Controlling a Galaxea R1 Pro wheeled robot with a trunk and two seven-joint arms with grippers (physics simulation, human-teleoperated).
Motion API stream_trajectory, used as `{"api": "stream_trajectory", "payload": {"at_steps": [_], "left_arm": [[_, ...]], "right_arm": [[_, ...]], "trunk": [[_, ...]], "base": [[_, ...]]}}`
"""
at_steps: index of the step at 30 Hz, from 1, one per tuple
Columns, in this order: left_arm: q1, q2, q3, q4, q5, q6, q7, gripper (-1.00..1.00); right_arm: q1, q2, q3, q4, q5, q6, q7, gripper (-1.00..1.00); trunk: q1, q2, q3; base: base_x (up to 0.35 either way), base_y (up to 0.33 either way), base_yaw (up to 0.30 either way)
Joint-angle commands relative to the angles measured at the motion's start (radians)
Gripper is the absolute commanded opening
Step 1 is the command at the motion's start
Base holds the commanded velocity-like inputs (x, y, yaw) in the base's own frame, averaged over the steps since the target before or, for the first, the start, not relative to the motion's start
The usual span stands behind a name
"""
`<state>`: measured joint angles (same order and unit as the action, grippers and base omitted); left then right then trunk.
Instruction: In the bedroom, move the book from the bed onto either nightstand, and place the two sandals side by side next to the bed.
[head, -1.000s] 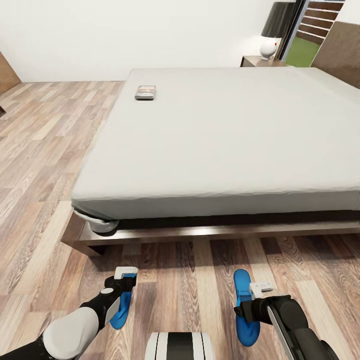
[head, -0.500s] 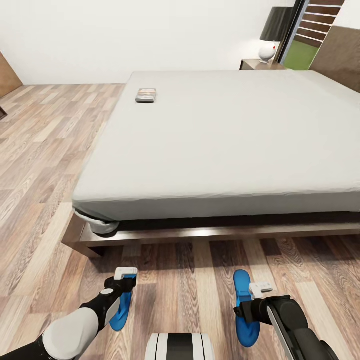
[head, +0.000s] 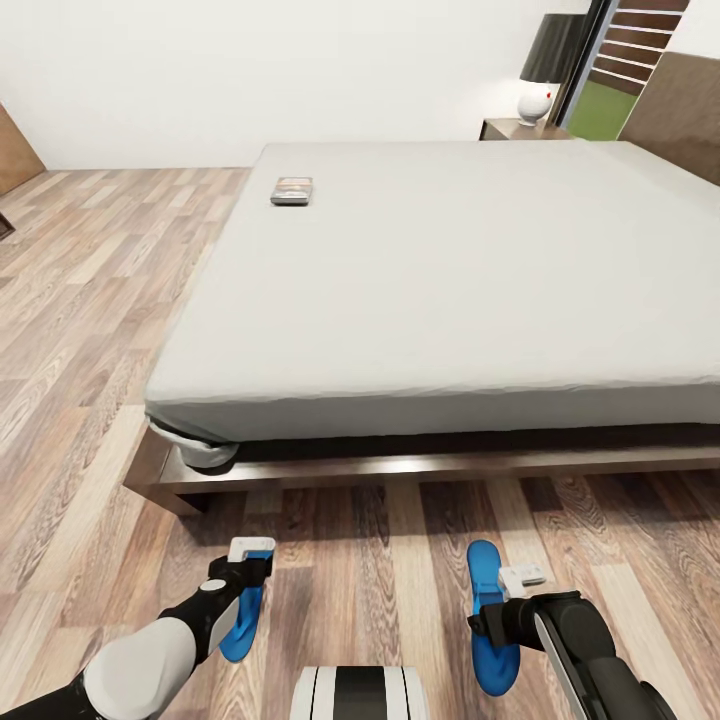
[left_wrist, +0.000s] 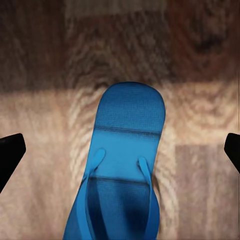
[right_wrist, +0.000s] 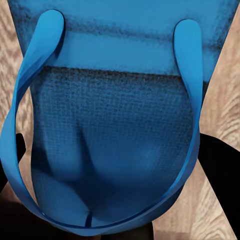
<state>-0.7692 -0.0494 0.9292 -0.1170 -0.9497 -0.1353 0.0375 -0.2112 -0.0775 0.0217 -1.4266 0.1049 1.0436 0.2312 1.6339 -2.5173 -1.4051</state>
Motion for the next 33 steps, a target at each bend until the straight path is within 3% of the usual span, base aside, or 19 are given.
{"api": "stream_trajectory", "payload": {"at_steps": [1, 12, 18, 19, 23, 24, 28, 29, 33], "left_arm": [[0.0, 0.0, 0.007, 0.0, -0.011, -0.003, 0.004, 1.0], [0.008, 0.014, 0.005, -0.005, -0.011, 0.003, -0.043, 1.0], [0.024, 0.078, 0.005, -0.006, -0.01, 0.005, -0.057, 1.0], [0.024, 0.078, 0.005, -0.006, -0.01, 0.005, -0.057, 1.0], [0.028, 0.128, 0.006, -0.006, -0.009, 0.006, -0.088, 1.0], [0.028, 0.128, 0.006, -0.006, -0.009, 0.006, -0.088, 1.0], [0.031, 0.196, 0.006, -0.006, 0.005, 0.007, -0.109, 1.0], [0.033, 0.235, 0.006, -0.006, 0.025, 0.008, -0.116, 1.0], [0.039, 0.321, 0.006, -0.006, 0.071, 0.009, -0.127, 1.0]], "right_arm": [[0.0, -0.001, 0.001, -0.001, 0.01, 0.004, 0.008, -1.0], [0.0, -0.001, 0.001, 0.0, 0.01, 0.004, 0.008, -1.0], [-0.001, -0.001, 0.001, 0.0, 0.01, 0.004, 0.008, -1.0], [-0.001, -0.001, 0.001, 0.0, 0.01, 0.004, 0.008, -1.0], [-0.001, -0.001, 0.001, 0.0, 0.01, 0.004, 0.008, -1.0], [-0.001, -0.001, 0.001, 0.0, 0.01, 0.004, 0.008, -1.0], [0.0, -0.002, 0.001, 0.0, 0.011, 0.004, 0.008, -1.0], [0.0, -0.002, 0.001, 0.0, 0.011, 0.004, 0.008, -1.0], [0.0, -0.002, 0.001, 0.0, 0.011, 0.004, 0.007, -1.0]], "trunk": [[0.0, 0.0, -0.001], [0.0, 0.0, -0.001], [0.0, 0.0, -0.001], [0.0, 0.0, -0.001], [0.0, 0.0, -0.001], [0.0, 0.0, -0.001], [0.0, 0.0, -0.001], [0.0, 0.0, -0.001], [0.0, 0.0, -0.001]], "base": [[0.0, 0.0, 0.0], [0.0, 0.0, 0.0], [0.0, 0.0, 0.0], [0.0, 0.0, 0.0], [0.0, 0.0, 0.0], [0.0, 0.0, 0.0], [0.0, 0.0, 0.0], [0.0, 0.0, 0.0], [0.0, 0.0, 0.0]]}}
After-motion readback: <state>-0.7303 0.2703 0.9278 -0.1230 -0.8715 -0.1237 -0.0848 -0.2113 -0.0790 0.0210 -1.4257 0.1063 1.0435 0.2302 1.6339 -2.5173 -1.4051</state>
